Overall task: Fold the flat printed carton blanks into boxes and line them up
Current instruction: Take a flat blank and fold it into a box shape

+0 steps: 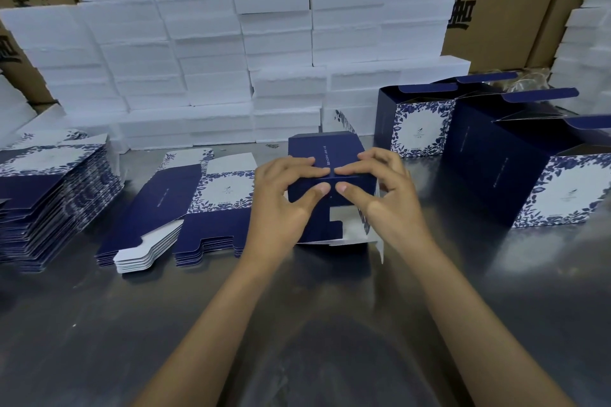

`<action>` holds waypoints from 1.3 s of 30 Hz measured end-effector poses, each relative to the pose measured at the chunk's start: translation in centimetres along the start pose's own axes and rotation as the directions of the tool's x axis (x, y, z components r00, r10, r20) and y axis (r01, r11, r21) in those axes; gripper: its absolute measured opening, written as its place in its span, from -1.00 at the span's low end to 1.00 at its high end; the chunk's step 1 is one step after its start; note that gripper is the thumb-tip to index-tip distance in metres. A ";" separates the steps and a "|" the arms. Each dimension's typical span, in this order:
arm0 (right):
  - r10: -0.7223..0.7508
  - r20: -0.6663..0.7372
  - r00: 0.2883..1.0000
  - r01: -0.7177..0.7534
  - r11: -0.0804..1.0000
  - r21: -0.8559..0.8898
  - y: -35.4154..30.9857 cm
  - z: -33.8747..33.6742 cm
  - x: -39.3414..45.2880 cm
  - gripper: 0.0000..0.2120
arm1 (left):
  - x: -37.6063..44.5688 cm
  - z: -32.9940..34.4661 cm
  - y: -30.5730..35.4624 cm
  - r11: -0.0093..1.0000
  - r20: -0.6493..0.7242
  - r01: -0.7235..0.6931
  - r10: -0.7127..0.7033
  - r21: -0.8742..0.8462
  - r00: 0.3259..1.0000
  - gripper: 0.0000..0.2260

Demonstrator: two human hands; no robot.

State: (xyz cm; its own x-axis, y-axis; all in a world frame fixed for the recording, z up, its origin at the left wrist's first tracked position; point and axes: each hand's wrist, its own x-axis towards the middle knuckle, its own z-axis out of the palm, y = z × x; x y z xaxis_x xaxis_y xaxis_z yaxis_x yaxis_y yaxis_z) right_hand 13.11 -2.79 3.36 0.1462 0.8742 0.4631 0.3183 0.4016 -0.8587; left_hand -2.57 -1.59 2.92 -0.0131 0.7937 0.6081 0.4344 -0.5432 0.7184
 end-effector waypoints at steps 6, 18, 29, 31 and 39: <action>0.021 0.009 1.000 -0.022 0.999 0.032 0.0 -0.5 0.2 -0.74 | 0.2 -0.6 0.0 0.999 0.089 0.028 -0.029 0.019 0.996 -0.79; 0.041 0.032 0.999 -0.044 0.994 0.097 0.5 -1.7 0.2 -0.70 | 0.3 -1.3 0.0 1.000 0.163 0.023 -0.025 0.013 0.986 -0.73; 0.130 0.043 0.991 -0.137 0.949 0.285 1.4 -2.5 0.0 -0.55 | -0.9 -0.4 -0.8 0.860 0.353 -0.379 0.257 0.341 0.900 -0.61; 0.189 0.050 0.981 -0.194 0.918 0.345 1.5 -2.7 0.1 -0.45 | -1.2 -0.1 -0.9 0.804 0.401 -0.417 0.246 0.424 0.882 -0.41; 0.246 0.193 0.950 -0.310 0.820 0.481 2.2 -3.7 0.5 -0.51 | -1.2 0.3 -1.4 0.756 0.285 -0.434 0.331 0.490 0.900 -0.62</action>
State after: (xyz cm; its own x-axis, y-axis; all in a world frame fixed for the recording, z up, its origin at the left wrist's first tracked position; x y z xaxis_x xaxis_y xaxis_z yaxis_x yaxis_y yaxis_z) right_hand 17.36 -2.50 2.53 0.0367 0.9817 0.1866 -0.2344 0.1900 -0.9534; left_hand -2.88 -1.64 1.07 0.3889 0.6124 0.6883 0.7754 -0.6210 0.1144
